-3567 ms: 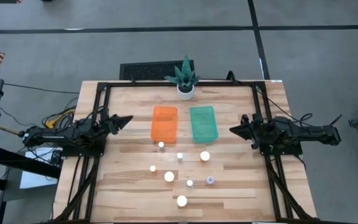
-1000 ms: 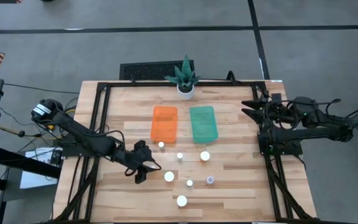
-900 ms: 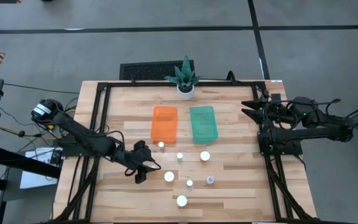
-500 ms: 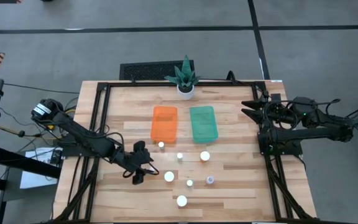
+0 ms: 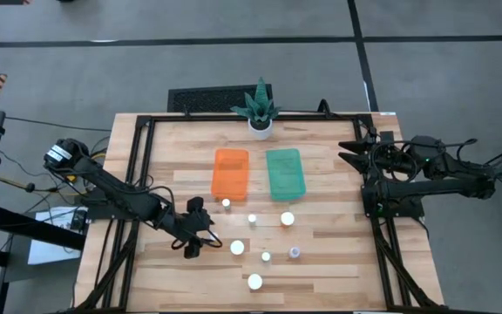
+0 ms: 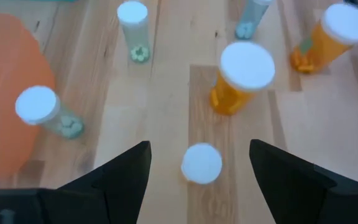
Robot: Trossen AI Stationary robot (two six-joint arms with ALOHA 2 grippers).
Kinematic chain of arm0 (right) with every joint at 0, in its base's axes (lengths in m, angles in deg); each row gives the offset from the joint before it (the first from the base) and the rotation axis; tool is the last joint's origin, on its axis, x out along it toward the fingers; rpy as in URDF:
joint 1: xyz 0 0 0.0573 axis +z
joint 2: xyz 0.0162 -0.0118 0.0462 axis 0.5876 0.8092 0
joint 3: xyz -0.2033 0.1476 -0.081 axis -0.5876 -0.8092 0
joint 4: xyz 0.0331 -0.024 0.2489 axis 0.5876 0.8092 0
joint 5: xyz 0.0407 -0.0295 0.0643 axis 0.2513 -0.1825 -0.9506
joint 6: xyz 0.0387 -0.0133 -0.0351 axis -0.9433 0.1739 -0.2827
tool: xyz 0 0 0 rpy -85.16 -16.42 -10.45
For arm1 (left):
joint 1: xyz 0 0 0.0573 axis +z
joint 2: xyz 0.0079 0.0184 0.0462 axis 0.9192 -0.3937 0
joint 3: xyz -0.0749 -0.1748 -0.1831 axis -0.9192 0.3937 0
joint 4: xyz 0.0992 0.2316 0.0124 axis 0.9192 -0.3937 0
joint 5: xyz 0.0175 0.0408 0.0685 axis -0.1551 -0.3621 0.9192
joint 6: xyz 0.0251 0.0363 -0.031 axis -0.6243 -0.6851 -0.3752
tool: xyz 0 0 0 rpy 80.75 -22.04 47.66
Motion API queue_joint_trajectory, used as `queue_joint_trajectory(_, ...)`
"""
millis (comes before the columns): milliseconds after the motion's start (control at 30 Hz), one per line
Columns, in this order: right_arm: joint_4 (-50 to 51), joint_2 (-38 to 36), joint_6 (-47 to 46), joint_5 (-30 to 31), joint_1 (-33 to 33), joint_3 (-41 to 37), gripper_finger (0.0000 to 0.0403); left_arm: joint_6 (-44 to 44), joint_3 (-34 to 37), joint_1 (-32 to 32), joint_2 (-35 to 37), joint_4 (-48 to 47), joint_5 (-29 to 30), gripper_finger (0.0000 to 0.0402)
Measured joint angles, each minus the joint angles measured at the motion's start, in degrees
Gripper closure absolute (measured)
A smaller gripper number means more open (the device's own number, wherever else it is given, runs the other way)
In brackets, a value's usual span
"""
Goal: Pick and place medicine bottles into bin by pill shape (circle, oval)
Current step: Put the small orange pill bottle into the orange bin
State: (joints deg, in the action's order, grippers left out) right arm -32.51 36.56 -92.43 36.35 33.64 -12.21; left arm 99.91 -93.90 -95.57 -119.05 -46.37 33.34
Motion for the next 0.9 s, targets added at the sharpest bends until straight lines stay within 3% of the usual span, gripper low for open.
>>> queue_joint_trajectory(233, -0.08, -0.02, -0.02, 0.0, -0.02, 0.0, 0.0212, -0.38, -0.66, -0.14, -6.14, 4.13, -3.25, 0.0134)
queue_joint_trajectory(367, -0.11, -0.02, -0.02, 0.0, 0.0, 0.02, 0.0212, 1.04, -2.17, -0.13, -9.05, 3.64, -2.24, 0.0134)
queue_joint_trajectory(633, -0.04, -0.02, -0.02, 0.0, 0.0, 0.02, 0.0217, 1.22, -2.43, -0.15, -8.85, 2.97, -1.88, 0.0136)
queue_joint_trajectory(900, -0.03, -0.02, -0.01, 0.0, 0.0, 0.02, 0.0215, 1.22, -2.43, -0.15, -8.87, 0.57, -2.77, 0.0194)
